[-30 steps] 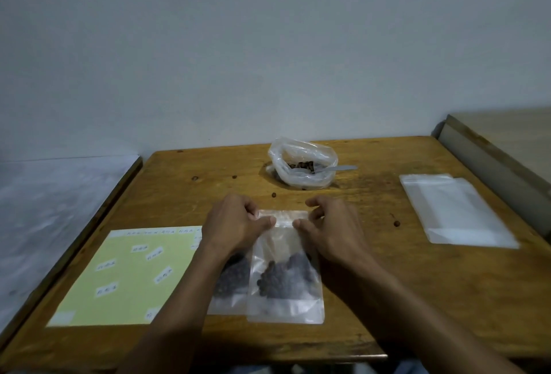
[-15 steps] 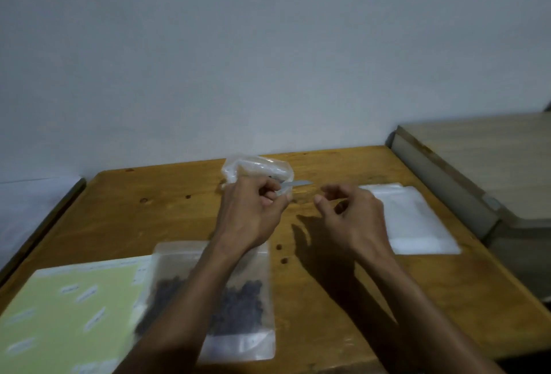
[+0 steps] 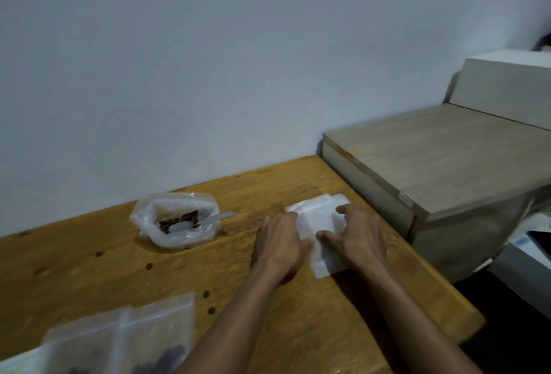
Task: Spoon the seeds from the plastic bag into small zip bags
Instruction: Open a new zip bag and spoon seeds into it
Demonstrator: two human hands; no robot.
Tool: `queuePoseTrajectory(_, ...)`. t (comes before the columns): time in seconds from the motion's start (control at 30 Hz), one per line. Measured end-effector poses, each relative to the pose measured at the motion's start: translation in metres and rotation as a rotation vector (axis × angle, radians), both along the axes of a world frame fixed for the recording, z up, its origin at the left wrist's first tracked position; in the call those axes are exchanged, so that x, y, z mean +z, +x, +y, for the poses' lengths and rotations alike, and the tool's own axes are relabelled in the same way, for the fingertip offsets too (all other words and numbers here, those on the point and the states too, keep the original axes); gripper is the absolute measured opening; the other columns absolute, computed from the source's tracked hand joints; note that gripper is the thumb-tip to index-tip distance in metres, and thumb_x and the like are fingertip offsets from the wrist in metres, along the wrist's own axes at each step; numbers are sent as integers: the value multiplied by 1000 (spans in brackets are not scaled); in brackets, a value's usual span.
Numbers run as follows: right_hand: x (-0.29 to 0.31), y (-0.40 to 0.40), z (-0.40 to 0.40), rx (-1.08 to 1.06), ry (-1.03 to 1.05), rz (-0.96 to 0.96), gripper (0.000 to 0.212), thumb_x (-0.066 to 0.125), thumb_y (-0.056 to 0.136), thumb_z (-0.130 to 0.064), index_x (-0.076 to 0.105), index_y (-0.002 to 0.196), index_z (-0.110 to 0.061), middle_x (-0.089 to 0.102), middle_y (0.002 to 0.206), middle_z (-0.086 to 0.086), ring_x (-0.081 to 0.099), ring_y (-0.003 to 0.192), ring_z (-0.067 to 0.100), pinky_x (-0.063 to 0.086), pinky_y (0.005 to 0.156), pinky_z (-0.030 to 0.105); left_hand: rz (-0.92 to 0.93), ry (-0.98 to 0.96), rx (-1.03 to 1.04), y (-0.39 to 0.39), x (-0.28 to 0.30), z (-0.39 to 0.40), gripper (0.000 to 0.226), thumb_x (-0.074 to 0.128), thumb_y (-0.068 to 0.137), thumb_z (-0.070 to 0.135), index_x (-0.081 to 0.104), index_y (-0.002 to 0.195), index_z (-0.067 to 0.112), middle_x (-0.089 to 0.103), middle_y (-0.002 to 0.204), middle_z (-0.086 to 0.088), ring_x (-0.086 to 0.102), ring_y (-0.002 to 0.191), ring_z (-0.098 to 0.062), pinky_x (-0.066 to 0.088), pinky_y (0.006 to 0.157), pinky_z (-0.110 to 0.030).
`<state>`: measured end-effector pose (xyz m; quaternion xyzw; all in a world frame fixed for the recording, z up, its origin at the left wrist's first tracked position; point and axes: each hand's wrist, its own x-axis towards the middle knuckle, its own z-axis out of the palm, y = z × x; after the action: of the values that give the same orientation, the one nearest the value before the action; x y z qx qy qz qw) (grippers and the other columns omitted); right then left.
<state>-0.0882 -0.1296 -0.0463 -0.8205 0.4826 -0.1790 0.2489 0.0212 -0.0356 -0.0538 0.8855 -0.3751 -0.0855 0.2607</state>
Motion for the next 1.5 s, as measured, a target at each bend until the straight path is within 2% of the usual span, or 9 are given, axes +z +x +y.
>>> queuePoseTrajectory(0.17,19,-7,-2,-37,278,-472,37,70,91,-15,62,127,-23,65,105,0,65,95,19,57,81,39,161,-177,44,5,3,3,73,76,80,44,42,141,25,57,135,2,56,124,-24,57,95,-46)
queuePoseTrajectory(0.3,47,-17,3,60,545,-688,20,68,92,-12,67,107,-26,63,108,2,65,96,27,61,80,52,628,-491,167,10,33,15,83,77,74,56,38,142,31,64,123,3,68,105,-21,62,83,-46)
queuePoseTrajectory(0.4,55,-13,14,132,688,-796,21,69,89,-6,70,106,-18,65,111,11,65,99,31,59,81,47,833,-808,221,16,62,27,42,77,88,32,62,119,8,78,94,-4,74,84,-19,63,73,-38)
queuePoseTrajectory(0.57,62,21,48,322,726,-779,30,74,86,-5,68,113,-16,69,106,11,68,92,21,58,72,34,614,-876,280,39,92,83,16,72,92,13,68,86,0,76,75,-13,69,73,-22,60,79,-50)
queuePoseTrajectory(0.7,83,61,83,503,477,-663,49,79,85,-24,61,129,-31,66,111,-6,66,97,9,59,81,31,457,-782,234,57,108,139,12,72,92,13,69,83,6,75,70,-6,69,66,-16,56,58,-30)
queuePoseTrajectory(0.93,101,112,156,722,509,-692,4,74,90,-16,72,92,-14,76,85,8,74,77,21,57,60,34,-171,-667,537,68,120,207,34,83,76,48,65,79,20,66,76,4,62,71,-14,52,63,-31)
queuePoseTrajectory(1.07,101,123,185,882,684,-716,16,77,88,-16,69,100,-11,75,97,13,73,93,28,61,72,37,173,-793,475,70,127,220,43,81,79,46,70,69,6,68,58,0,62,58,-13,57,62,-37)
queuePoseTrajectory(1.2,105,124,192,904,934,-729,23,73,89,-22,69,107,-8,74,102,10,72,89,16,55,62,25,357,-894,406,75,129,232,37,77,86,35,71,75,0,71,74,-22,66,69,-24,59,81,-55)
queuePoseTrajectory(1.5,107,121,183,827,936,-672,13,69,92,-15,74,104,-11,77,100,9,72,94,24,58,69,35,295,-807,288,76,123,235,24,64,96,13,66,77,-1,62,71,-19,57,70,-20,55,79,-59)
